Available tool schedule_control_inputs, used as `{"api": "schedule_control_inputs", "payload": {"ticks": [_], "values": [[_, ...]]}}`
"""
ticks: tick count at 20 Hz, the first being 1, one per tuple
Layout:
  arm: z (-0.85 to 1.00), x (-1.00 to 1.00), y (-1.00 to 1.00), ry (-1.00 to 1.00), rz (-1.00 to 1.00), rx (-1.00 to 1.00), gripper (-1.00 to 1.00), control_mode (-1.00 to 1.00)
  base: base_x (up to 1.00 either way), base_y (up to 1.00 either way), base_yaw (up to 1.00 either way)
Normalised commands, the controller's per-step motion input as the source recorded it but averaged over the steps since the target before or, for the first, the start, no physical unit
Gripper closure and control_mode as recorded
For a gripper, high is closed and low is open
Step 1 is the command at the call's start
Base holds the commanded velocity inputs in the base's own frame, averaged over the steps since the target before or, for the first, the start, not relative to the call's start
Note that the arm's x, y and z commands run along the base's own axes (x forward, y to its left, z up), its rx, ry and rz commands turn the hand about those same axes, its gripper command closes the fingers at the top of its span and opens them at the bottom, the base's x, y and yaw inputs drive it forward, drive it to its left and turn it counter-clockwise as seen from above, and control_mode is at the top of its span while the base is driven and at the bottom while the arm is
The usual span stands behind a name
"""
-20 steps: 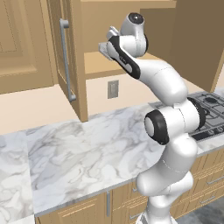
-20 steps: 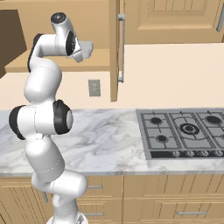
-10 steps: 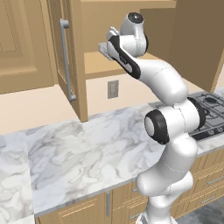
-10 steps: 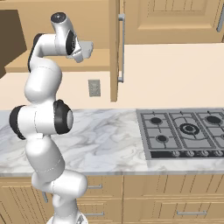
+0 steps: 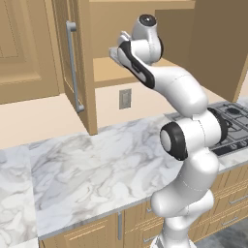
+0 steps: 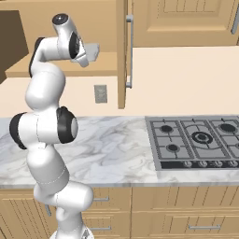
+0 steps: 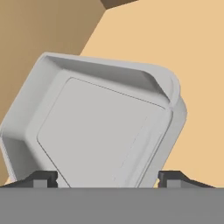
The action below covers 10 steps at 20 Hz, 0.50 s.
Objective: Retrieve the tupperware and aluminum foil from the cabinet and place them on the dining counter near the plate with steak and bell pepper to prepare for storing leftovers.
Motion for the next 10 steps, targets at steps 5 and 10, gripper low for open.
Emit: {"api": "schedule_control_inputs", "payload": {"ticks": [5,10], "values": [[-0.42,0.04,0.0,-0.02,-0.02,-0.14,-1.0,-1.0,0.0,0.0,0.0],[-0.4,0.02,0.0,-0.03,-0.03,-0.16,-1.0,-1.0,0.0,0.0,0.0]]}}
